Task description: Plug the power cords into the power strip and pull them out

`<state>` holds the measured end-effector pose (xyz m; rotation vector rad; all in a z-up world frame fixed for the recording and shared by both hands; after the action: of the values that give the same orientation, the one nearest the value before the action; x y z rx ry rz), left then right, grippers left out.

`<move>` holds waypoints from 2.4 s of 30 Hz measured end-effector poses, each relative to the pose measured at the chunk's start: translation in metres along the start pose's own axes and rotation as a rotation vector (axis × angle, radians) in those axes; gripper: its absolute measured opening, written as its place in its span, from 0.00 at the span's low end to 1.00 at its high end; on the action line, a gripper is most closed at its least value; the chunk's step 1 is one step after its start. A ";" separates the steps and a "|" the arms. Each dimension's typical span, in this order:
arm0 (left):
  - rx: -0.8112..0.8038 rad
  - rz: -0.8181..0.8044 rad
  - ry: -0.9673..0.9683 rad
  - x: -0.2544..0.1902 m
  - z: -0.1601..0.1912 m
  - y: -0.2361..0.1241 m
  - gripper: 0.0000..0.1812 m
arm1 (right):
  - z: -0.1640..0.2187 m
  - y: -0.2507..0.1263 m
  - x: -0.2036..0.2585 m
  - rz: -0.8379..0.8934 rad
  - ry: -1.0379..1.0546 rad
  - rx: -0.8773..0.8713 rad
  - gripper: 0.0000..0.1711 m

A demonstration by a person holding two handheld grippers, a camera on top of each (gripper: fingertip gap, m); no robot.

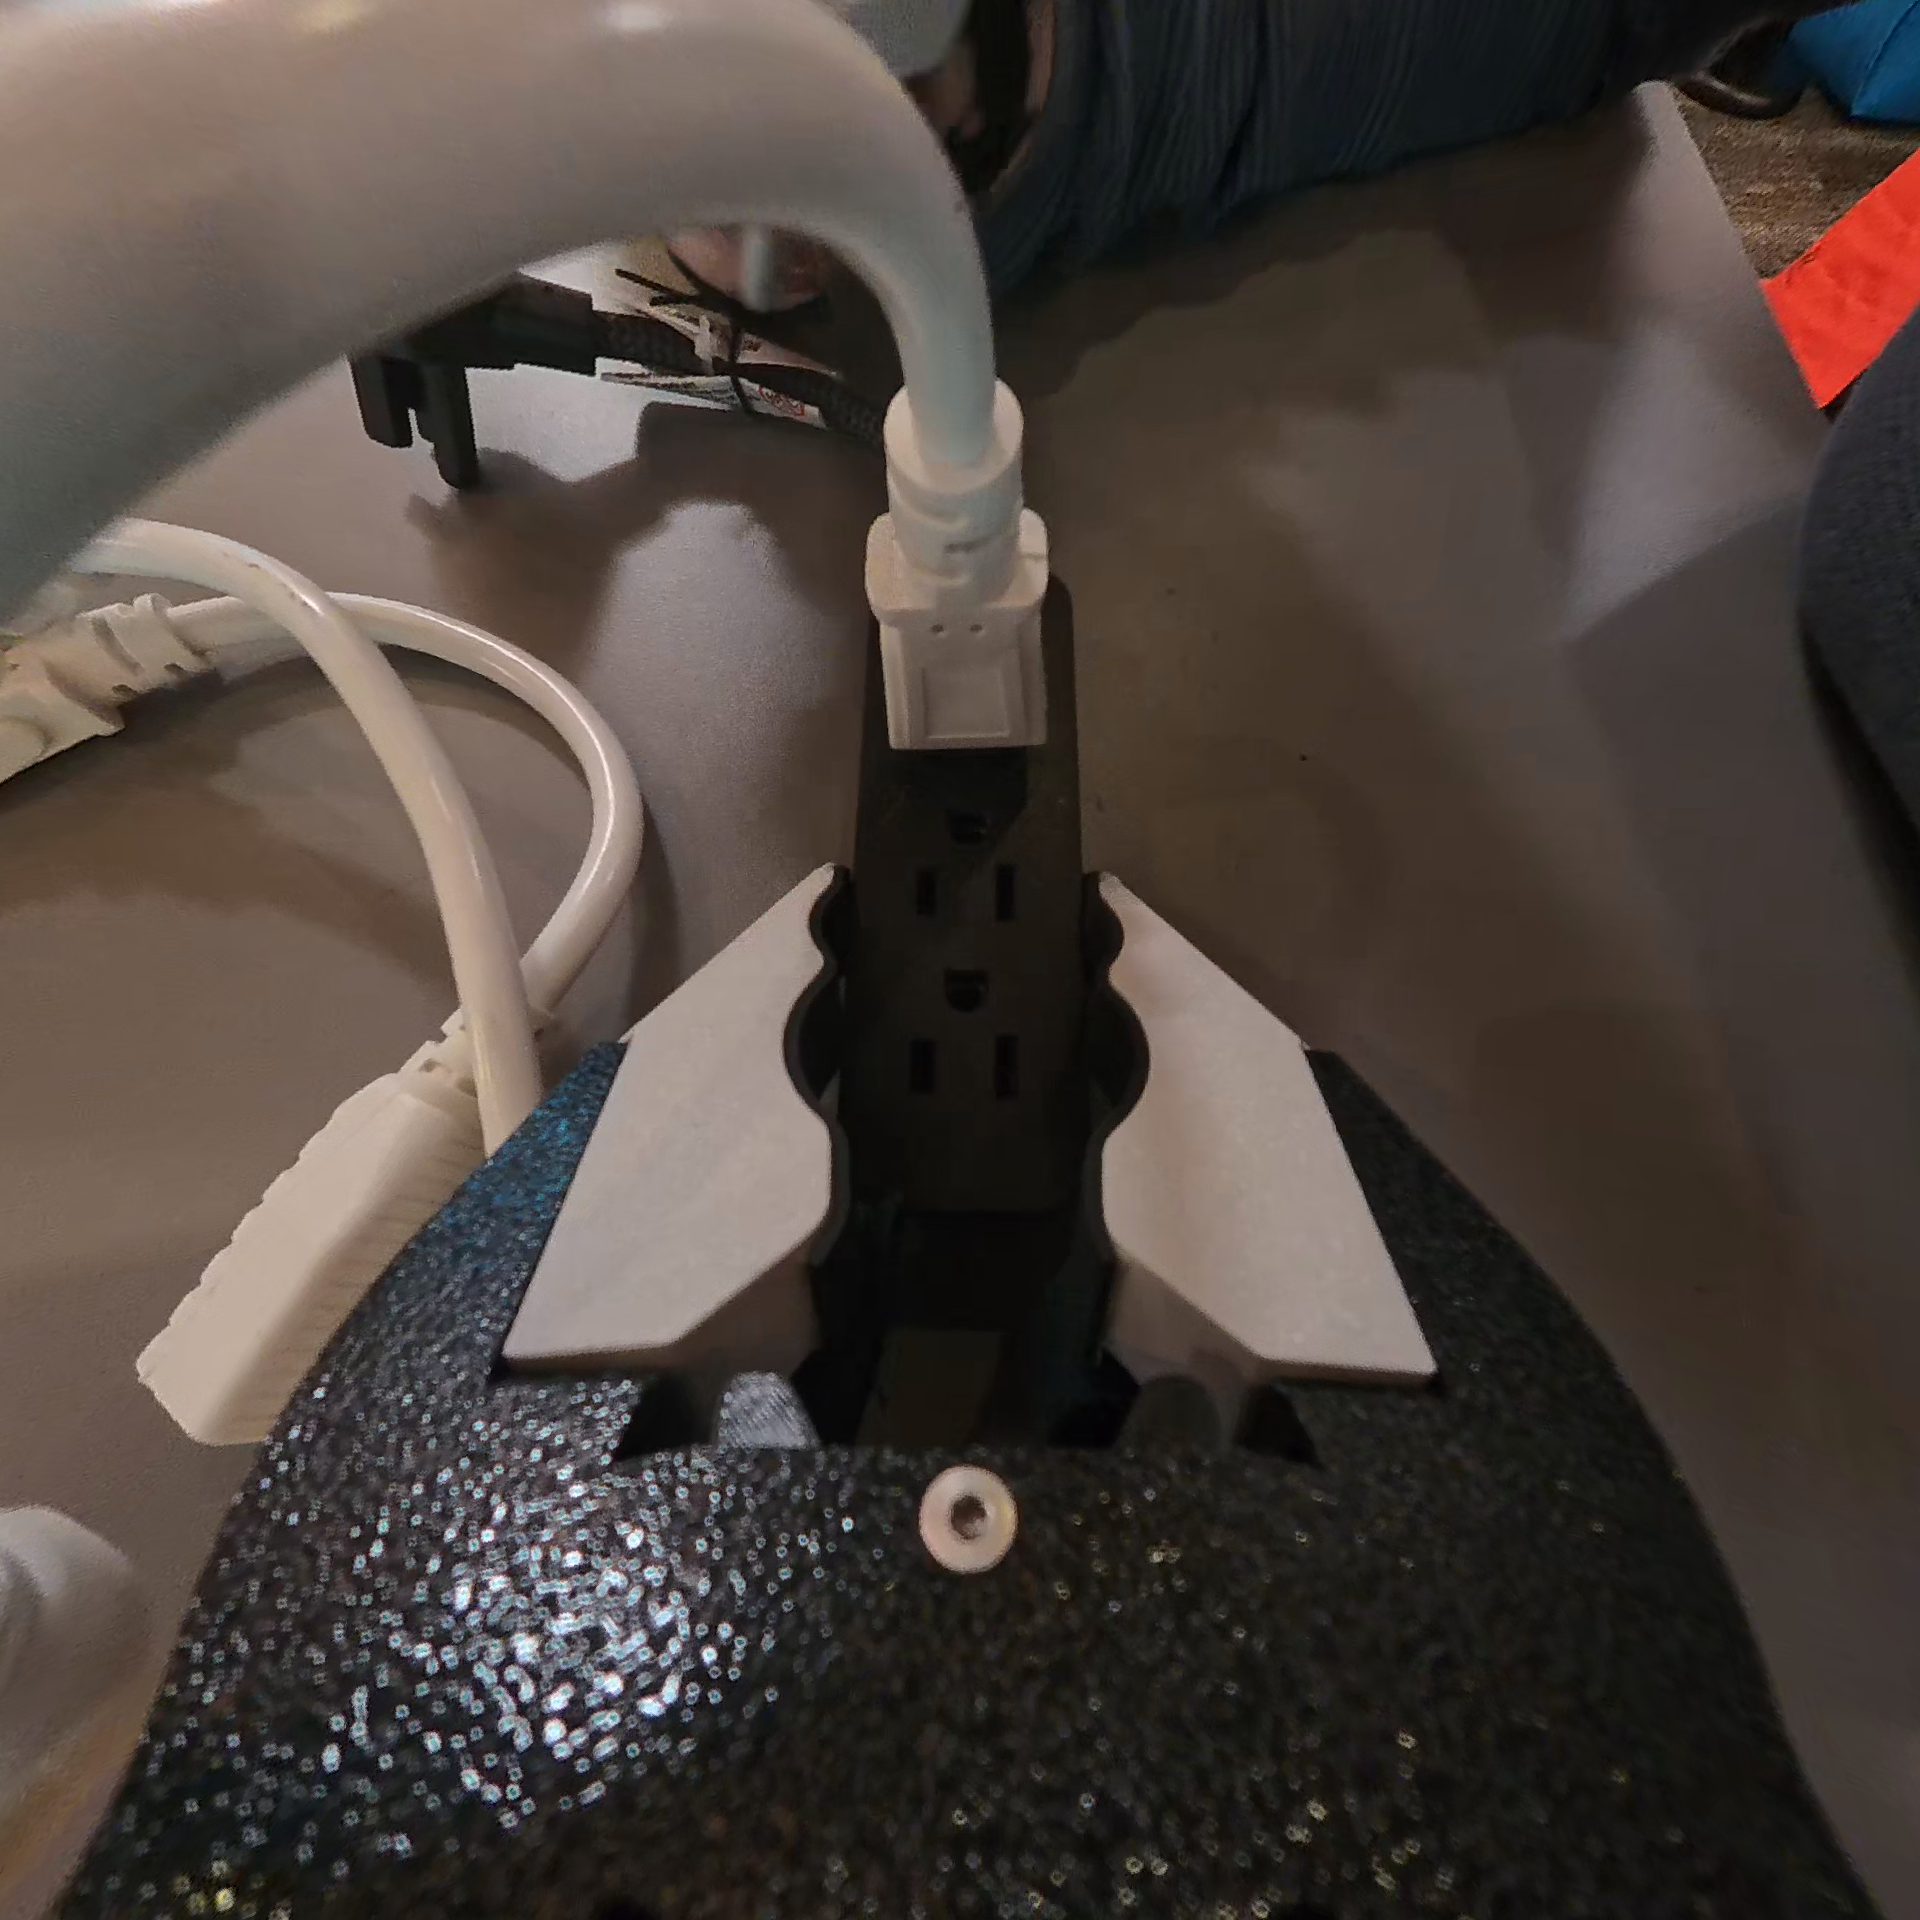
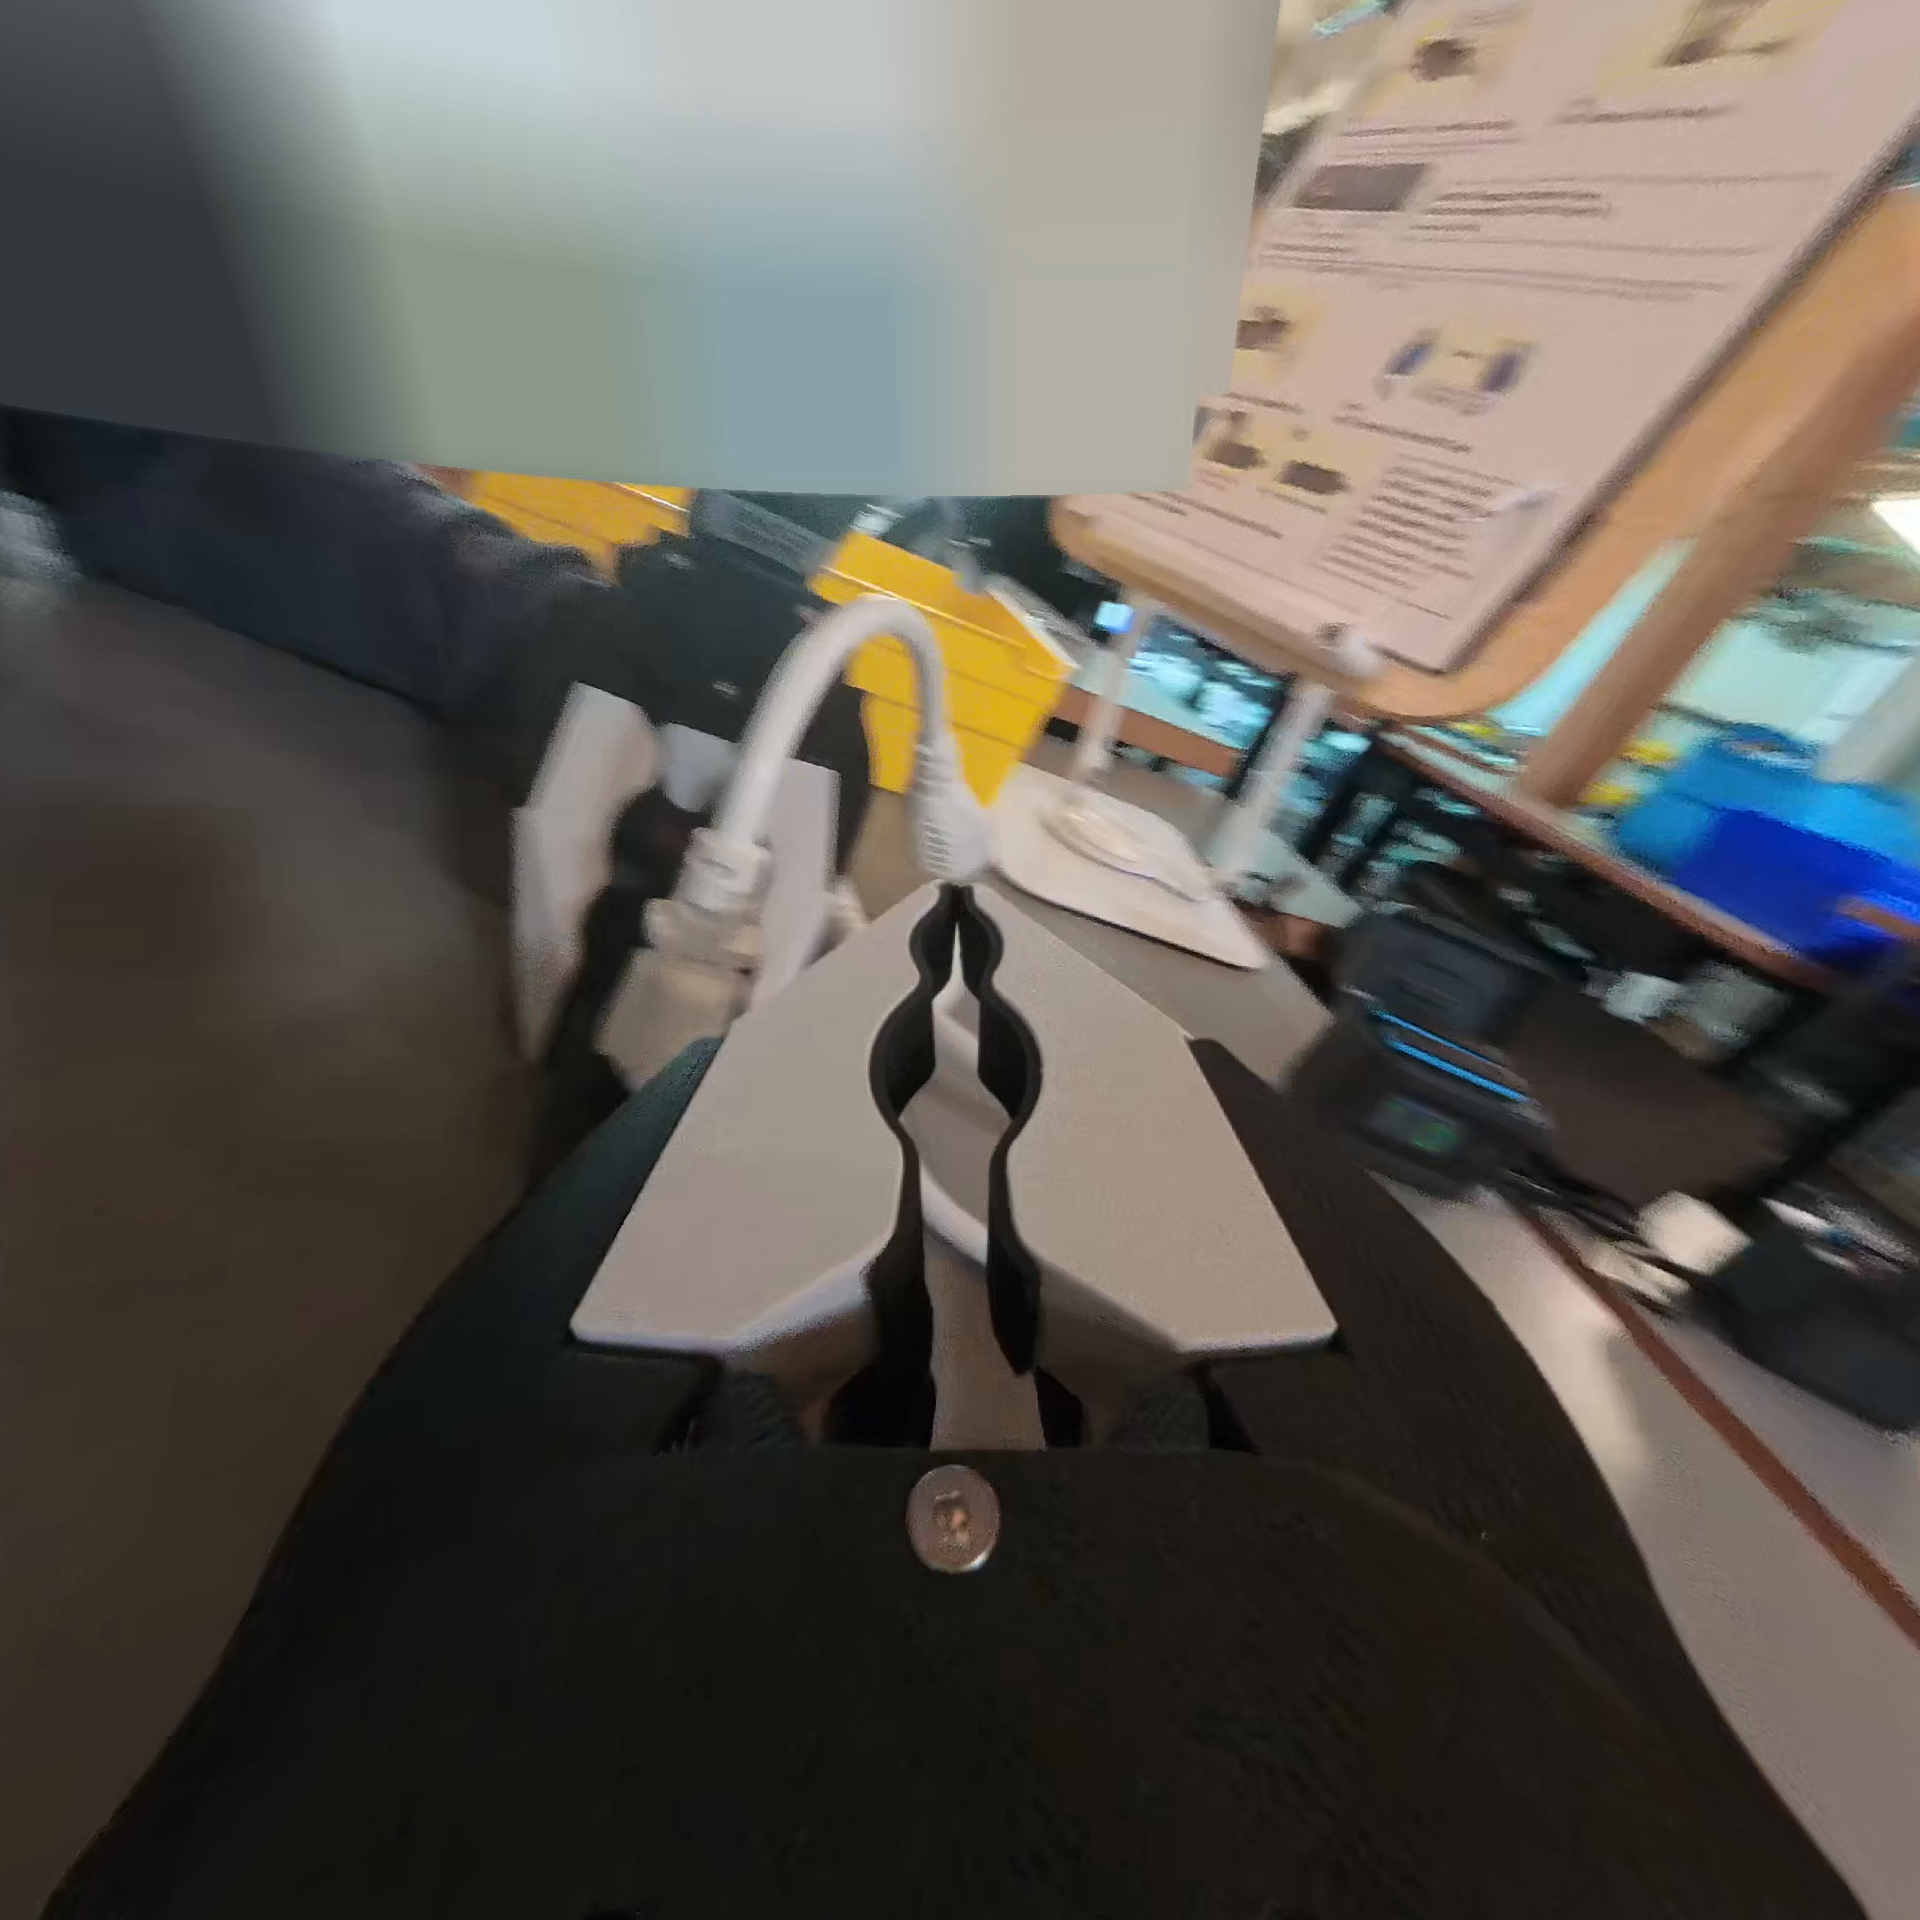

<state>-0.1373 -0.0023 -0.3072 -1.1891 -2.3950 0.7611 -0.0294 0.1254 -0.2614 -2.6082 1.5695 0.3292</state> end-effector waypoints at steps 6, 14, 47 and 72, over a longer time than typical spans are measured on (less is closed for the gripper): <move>0.000 0.000 0.000 0.000 0.000 0.000 0.24 | 0.002 0.019 0.010 -0.348 0.532 0.122 0.32; 0.000 0.000 0.000 0.000 0.000 0.000 0.24 | 0.010 0.031 0.023 -0.370 0.544 0.296 0.17; 0.011 -0.021 0.017 -0.001 0.000 0.001 0.24 | 0.007 0.023 0.035 -0.193 0.389 0.293 0.13; 0.012 -0.023 0.021 -0.001 0.000 0.001 0.24 | 0.021 0.025 0.042 -0.208 0.315 0.508 0.16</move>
<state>-0.1364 -0.0027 -0.3081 -1.1575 -2.3798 0.7513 -0.0356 0.0814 -0.2903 -2.4495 1.2208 -0.4565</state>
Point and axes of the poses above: each gripper's, where its closed fingertips meet, y out along the fingers, z out of its underside, x = y × z across the jaws, the point moved 8 cm from there along -y, back along the fingers, and after that the axes turned 9 degrees about y, right-handed, at the moved point
